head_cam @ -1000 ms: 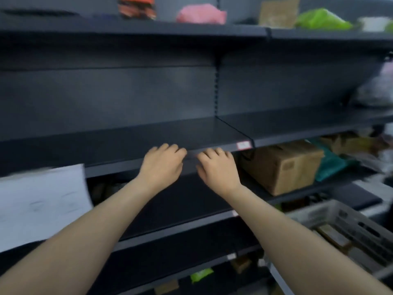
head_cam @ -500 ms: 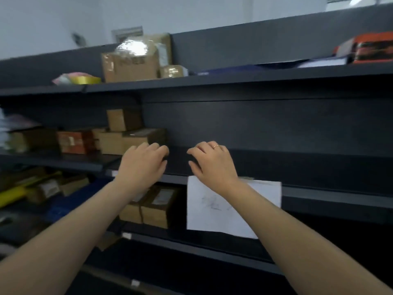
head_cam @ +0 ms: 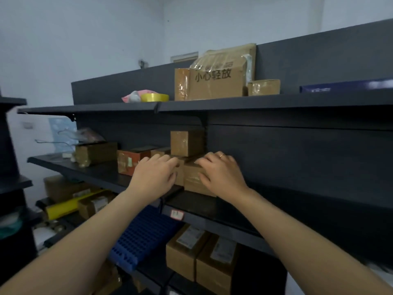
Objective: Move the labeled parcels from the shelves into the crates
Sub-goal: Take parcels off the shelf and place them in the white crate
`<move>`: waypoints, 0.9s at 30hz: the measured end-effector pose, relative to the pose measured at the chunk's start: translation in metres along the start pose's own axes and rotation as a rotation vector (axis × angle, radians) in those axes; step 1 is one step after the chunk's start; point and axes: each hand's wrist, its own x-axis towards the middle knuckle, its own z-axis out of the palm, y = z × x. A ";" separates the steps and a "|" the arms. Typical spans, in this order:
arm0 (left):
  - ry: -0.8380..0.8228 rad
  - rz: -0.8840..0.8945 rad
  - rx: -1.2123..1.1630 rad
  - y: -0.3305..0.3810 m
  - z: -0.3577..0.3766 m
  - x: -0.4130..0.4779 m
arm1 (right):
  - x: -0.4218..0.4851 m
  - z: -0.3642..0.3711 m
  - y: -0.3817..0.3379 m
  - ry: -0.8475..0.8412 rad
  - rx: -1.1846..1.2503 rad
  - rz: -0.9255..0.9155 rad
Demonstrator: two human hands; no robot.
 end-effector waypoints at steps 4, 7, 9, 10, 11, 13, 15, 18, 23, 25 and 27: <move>0.011 -0.028 0.005 -0.041 0.029 0.032 | 0.057 0.038 0.004 -0.080 0.018 0.074; 0.021 -0.031 -0.027 -0.074 0.058 0.051 | 0.090 0.067 0.004 -0.088 0.016 0.153; 0.012 -0.031 -0.071 -0.097 0.079 0.065 | 0.112 0.086 0.002 -0.092 -0.009 0.216; -0.006 -0.031 -0.092 -0.107 0.090 0.072 | 0.124 0.095 0.000 -0.101 -0.016 0.252; -0.020 -0.025 -0.115 -0.118 0.101 0.080 | 0.136 0.105 -0.002 -0.111 -0.013 0.294; -0.015 -0.014 -0.173 -0.138 0.122 0.096 | 0.161 0.122 -0.006 -0.125 0.005 0.393; -0.026 -0.007 -0.230 -0.160 0.142 0.112 | 0.187 0.136 -0.011 -0.137 -0.028 0.495; -0.069 0.050 -0.247 -0.188 0.168 0.135 | 0.228 0.155 -0.019 -0.158 -0.160 0.614; -0.085 0.101 -0.357 -0.208 0.198 0.167 | 0.270 0.188 -0.017 -0.242 -0.192 0.829; -0.105 0.115 -0.410 -0.207 0.208 0.175 | 0.264 0.197 -0.015 -0.177 -0.222 0.876; -0.124 0.119 -0.475 -0.204 0.216 0.178 | 0.255 0.200 -0.014 -0.060 -0.187 0.917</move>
